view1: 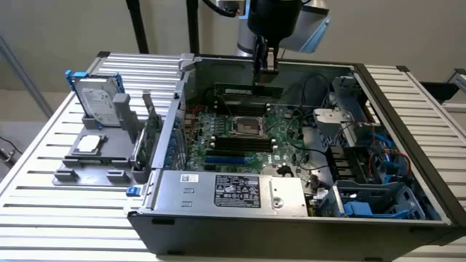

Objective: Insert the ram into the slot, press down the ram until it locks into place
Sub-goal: 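Insert the ram into the slot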

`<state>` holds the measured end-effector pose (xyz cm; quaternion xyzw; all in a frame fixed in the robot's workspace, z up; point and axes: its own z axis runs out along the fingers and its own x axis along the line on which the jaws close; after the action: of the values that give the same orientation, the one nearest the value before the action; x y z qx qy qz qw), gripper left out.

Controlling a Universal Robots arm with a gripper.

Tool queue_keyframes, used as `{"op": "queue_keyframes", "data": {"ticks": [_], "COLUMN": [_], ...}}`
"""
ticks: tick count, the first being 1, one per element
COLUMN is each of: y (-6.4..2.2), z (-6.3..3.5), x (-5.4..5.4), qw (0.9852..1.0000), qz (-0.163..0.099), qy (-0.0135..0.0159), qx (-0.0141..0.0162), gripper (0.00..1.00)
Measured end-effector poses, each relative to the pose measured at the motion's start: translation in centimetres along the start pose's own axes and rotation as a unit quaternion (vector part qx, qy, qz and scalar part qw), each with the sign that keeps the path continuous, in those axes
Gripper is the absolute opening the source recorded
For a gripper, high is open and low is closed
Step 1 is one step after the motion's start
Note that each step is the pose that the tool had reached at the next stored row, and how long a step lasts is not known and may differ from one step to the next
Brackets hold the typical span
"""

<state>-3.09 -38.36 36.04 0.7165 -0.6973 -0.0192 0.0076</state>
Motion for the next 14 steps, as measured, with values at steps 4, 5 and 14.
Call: {"op": "queue_keyframes", "data": {"ticks": [4,5,14], "y": [0.00,0.00,-0.02], "z": [0.00,0.00,0.41], "x": [0.00,0.00,0.00], "qw": [1.0000,1.0000,1.0000], "qz": [0.000,0.000,0.000], "qy": [0.0000,0.0000,0.0001], "qx": [0.0000,0.0000,0.0000], "gripper": [0.13,0.13,0.13]}}
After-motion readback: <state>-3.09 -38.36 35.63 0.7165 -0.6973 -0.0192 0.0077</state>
